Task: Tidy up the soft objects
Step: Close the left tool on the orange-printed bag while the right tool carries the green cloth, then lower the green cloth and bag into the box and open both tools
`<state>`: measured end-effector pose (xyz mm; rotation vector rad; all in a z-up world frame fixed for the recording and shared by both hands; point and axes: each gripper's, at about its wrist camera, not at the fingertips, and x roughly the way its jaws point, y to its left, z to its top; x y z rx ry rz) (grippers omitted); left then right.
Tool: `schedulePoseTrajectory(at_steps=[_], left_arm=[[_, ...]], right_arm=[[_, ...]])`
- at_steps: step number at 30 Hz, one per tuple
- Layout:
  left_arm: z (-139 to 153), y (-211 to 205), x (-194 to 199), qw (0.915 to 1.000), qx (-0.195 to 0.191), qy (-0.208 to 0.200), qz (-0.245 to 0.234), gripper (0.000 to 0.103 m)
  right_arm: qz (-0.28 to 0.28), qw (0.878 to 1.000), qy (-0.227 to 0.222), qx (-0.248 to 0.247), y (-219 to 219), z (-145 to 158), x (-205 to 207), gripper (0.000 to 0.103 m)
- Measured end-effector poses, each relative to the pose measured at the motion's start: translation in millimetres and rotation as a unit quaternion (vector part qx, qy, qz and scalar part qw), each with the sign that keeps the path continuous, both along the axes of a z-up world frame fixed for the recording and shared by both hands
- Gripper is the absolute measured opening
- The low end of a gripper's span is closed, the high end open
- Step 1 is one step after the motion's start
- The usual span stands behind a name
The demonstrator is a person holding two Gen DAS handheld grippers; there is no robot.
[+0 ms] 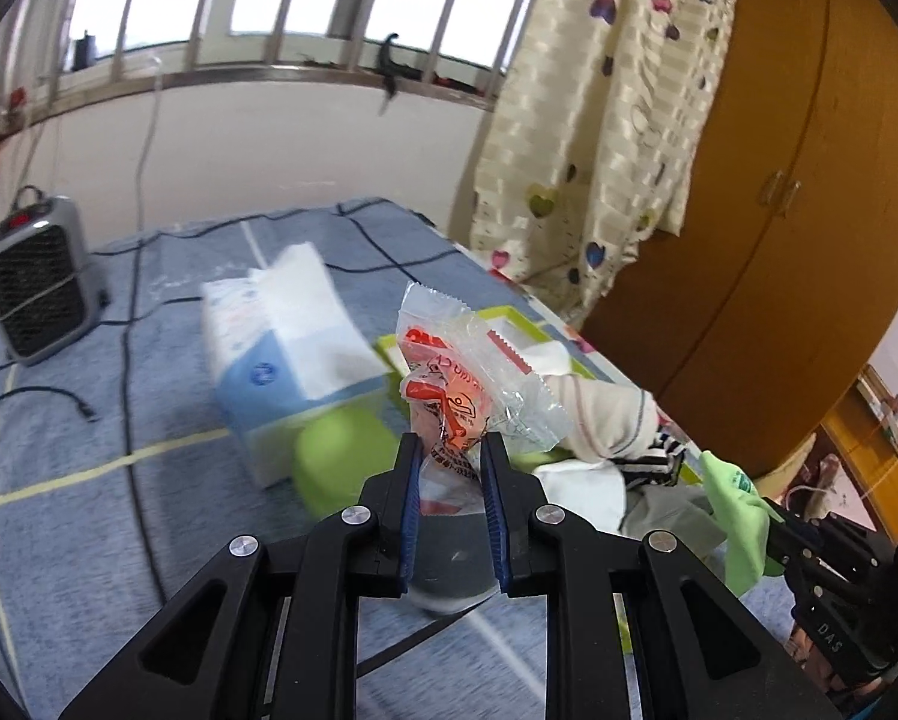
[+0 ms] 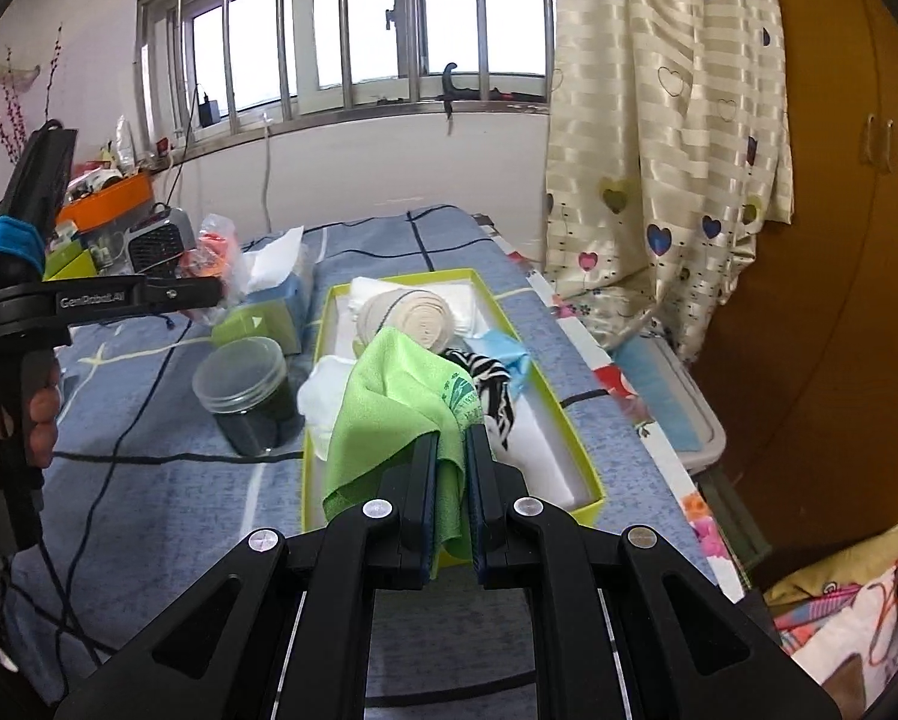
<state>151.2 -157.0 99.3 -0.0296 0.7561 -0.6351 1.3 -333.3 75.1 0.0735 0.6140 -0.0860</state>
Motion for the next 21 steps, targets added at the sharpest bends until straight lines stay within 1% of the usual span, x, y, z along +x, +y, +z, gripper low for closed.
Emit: schedulePoseTrajectory(at_steps=[2,8,13,16,21], left_arm=[[-2,-11,2,0.9999,-0.002,0.006,-0.009,0.018],[-8,-40,6,0.9994,0.01,0.014,-0.031,0.018],[-20,-53,10,0.9986,0.023,0.03,-0.037,0.018],[-27,-60,12,0.9978,0.037,0.038,-0.039,0.018],[-33,-68,16,0.997,0.058,0.038,-0.034,0.018]], right_arm=[[-0.003,1.0,0.0,-0.008,-1,0,2,0.009],[-0.024,0.999,-0.001,-0.031,-9,0,10,0.009],[-0.045,0.998,0.002,-0.037,-28,0,16,0.009],[-0.041,0.998,0.015,-0.043,-36,-5,25,0.009],[-0.011,0.997,0.042,-0.07,-33,-20,38,0.009]])
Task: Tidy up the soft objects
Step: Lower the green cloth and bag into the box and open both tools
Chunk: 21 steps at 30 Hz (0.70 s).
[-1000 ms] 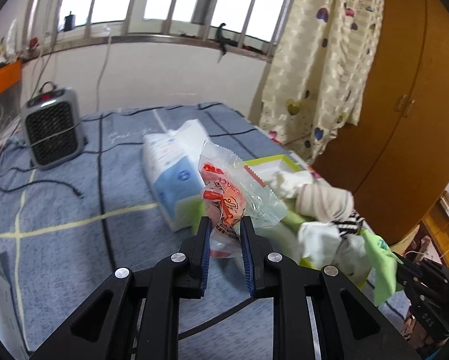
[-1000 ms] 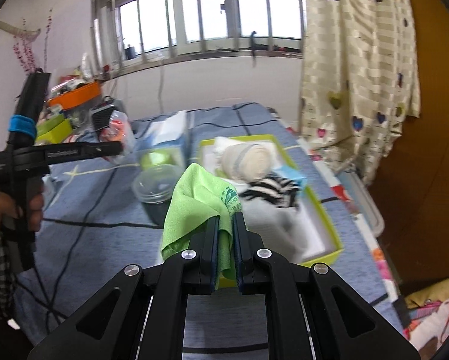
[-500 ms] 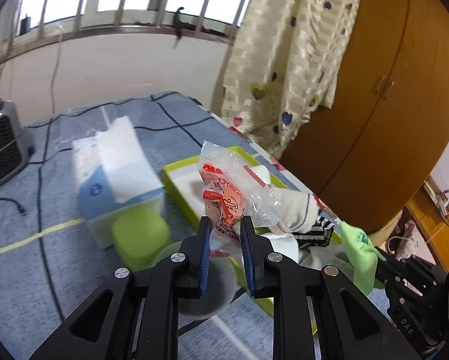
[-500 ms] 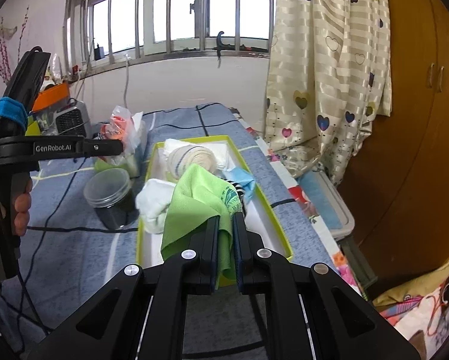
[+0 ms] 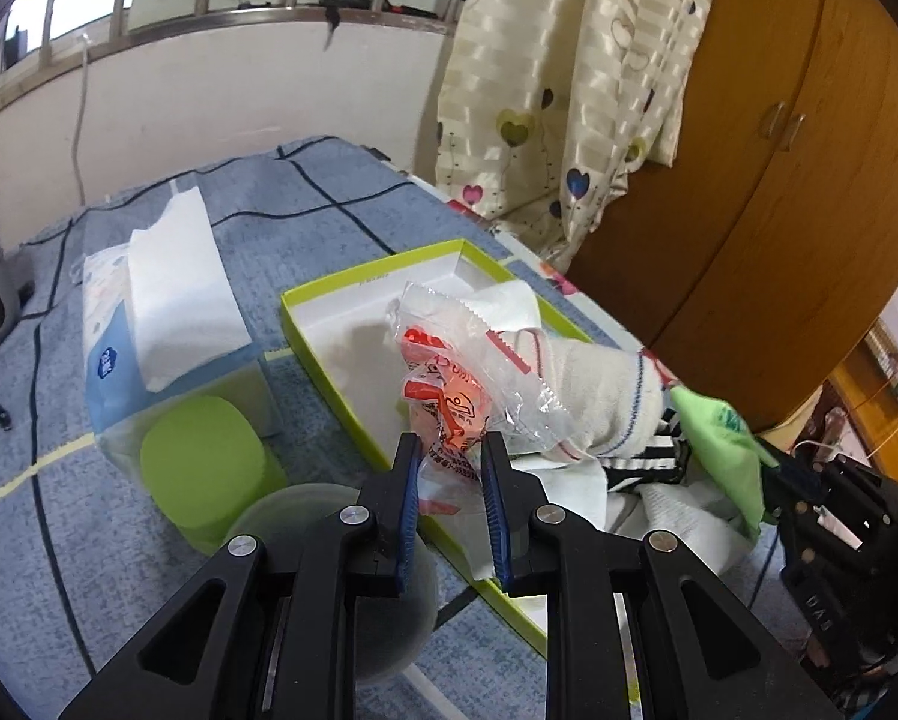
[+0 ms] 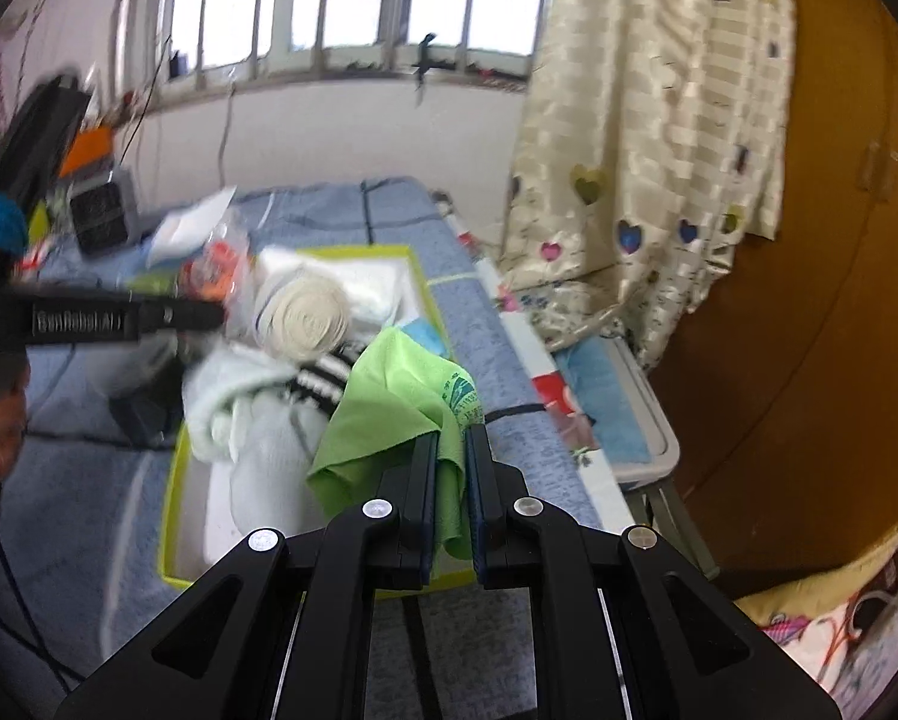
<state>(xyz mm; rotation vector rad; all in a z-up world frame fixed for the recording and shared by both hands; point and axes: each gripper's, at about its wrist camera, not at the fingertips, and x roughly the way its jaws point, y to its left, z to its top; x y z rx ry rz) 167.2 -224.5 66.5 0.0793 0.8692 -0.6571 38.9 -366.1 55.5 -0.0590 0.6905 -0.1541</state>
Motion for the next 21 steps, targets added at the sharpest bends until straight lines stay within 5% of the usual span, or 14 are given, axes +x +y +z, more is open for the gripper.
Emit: schedulePoseTrajectory(at_steps=[9,21], left_arm=[[-9,-19,4,0.9992,0.037,-0.011,0.003,0.018],[-12,-25,3,0.9987,0.046,-0.02,0.007,0.024]], right_arm=[[0.038,0.999,0.024,0.029,-7,-19,10,0.009],[0.038,0.998,0.038,-0.019,0,-28,9,0.011]])
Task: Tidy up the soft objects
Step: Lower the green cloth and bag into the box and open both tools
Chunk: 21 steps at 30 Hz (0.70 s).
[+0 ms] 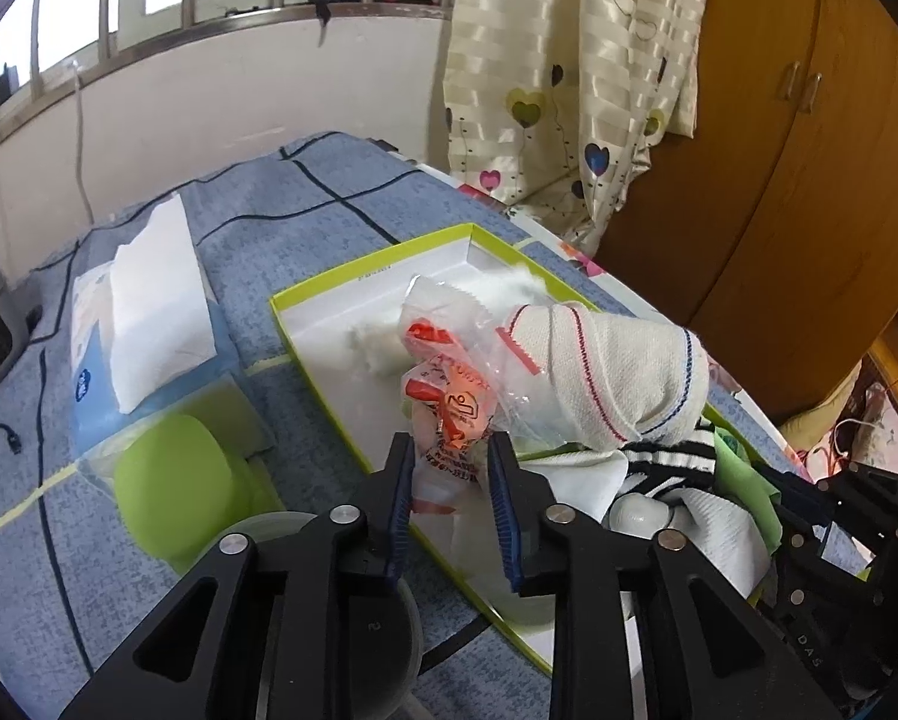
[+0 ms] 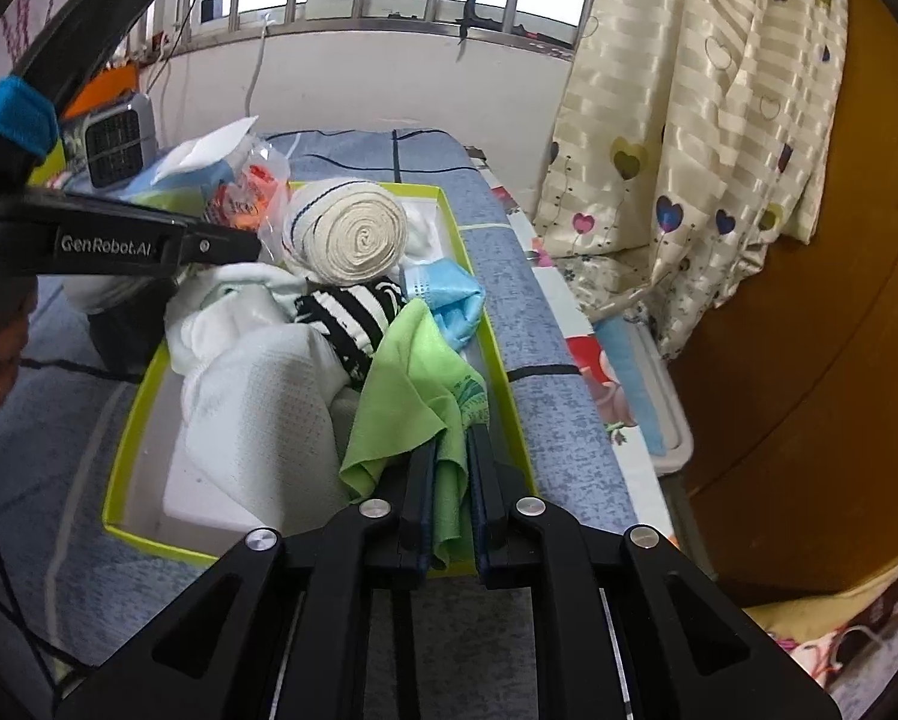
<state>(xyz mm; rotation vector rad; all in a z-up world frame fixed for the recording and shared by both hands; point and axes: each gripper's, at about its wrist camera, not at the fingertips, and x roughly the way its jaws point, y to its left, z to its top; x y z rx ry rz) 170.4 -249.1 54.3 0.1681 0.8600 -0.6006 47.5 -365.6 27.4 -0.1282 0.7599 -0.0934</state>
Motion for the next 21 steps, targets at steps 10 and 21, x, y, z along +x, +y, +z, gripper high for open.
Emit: schedulePoseTrajectory(at_steps=[10,21], left_arm=[[4,6,-8,0.9999,-0.01,0.004,-0.001,0.045],[16,17,-22,0.9997,-0.024,-0.002,0.005,0.062]], right_arm=[[-0.012,1.0,-0.006,-0.015,-2,6,-8,0.038],[-0.027,0.999,-0.02,-0.019,-2,20,-27,0.052]])
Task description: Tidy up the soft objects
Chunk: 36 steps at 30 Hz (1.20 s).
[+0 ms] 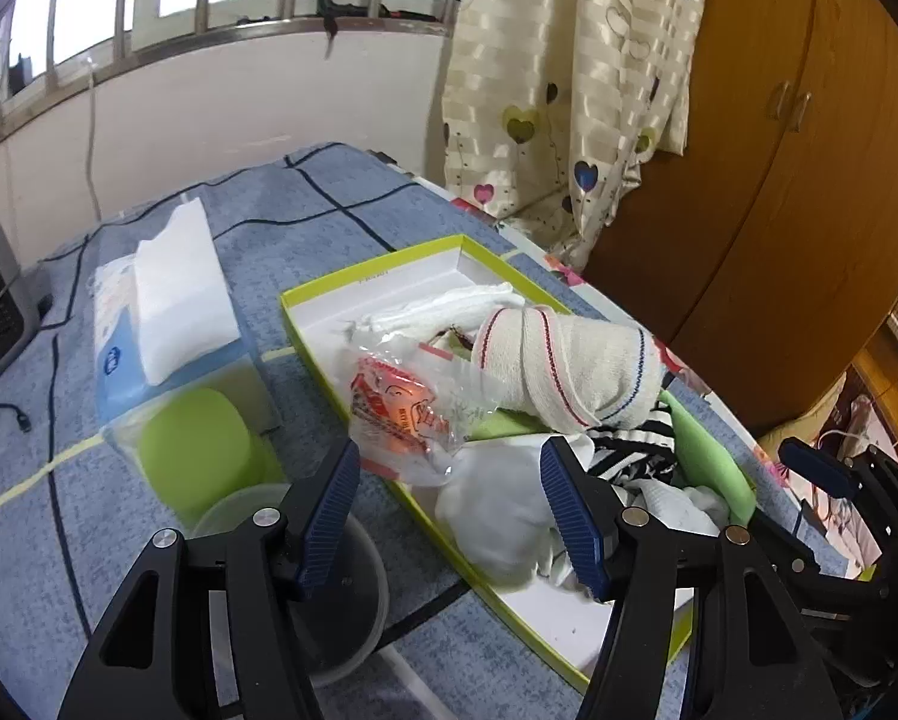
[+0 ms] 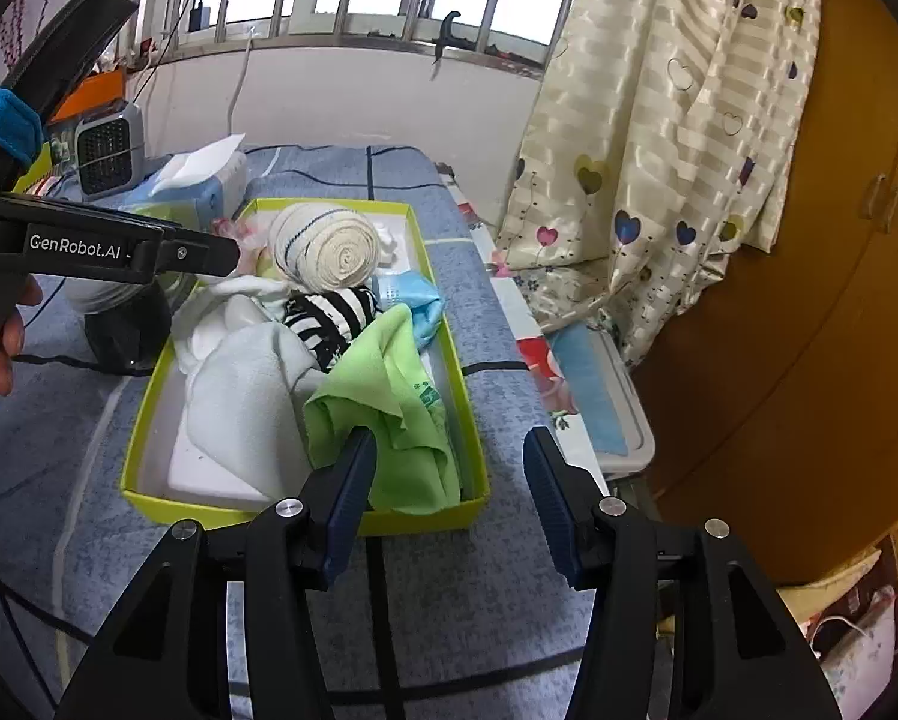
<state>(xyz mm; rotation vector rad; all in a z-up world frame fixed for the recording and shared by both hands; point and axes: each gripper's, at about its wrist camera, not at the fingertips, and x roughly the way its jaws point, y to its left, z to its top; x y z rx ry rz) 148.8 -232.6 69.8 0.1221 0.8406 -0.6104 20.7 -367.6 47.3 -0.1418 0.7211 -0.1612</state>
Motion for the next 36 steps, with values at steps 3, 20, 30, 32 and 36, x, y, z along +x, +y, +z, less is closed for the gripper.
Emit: schedulePoseTrajectory(at_steps=[3,20,30,32,36], left_arm=[[2,3,-3,1.0,-0.002,-0.001,0.0,0.062],[18,38,-52,0.9995,-0.017,-0.022,0.018,0.064],[2,69,-99,0.9978,0.012,-0.039,0.052,0.07],[-4,73,-109,0.997,0.025,-0.045,0.057,0.07],[-19,83,-120,0.9969,0.037,-0.029,0.063,0.07]], right_arm=[[-0.015,1.0,-0.003,0.004,-1,2,-4,0.052],[-0.041,0.995,-0.043,0.077,13,17,-37,0.052],[-0.024,0.992,-0.031,0.118,46,0,-52,0.061],[-0.023,0.992,-0.024,0.118,53,-5,-52,0.061],[-0.025,0.992,-0.009,0.126,63,-14,-54,0.061]])
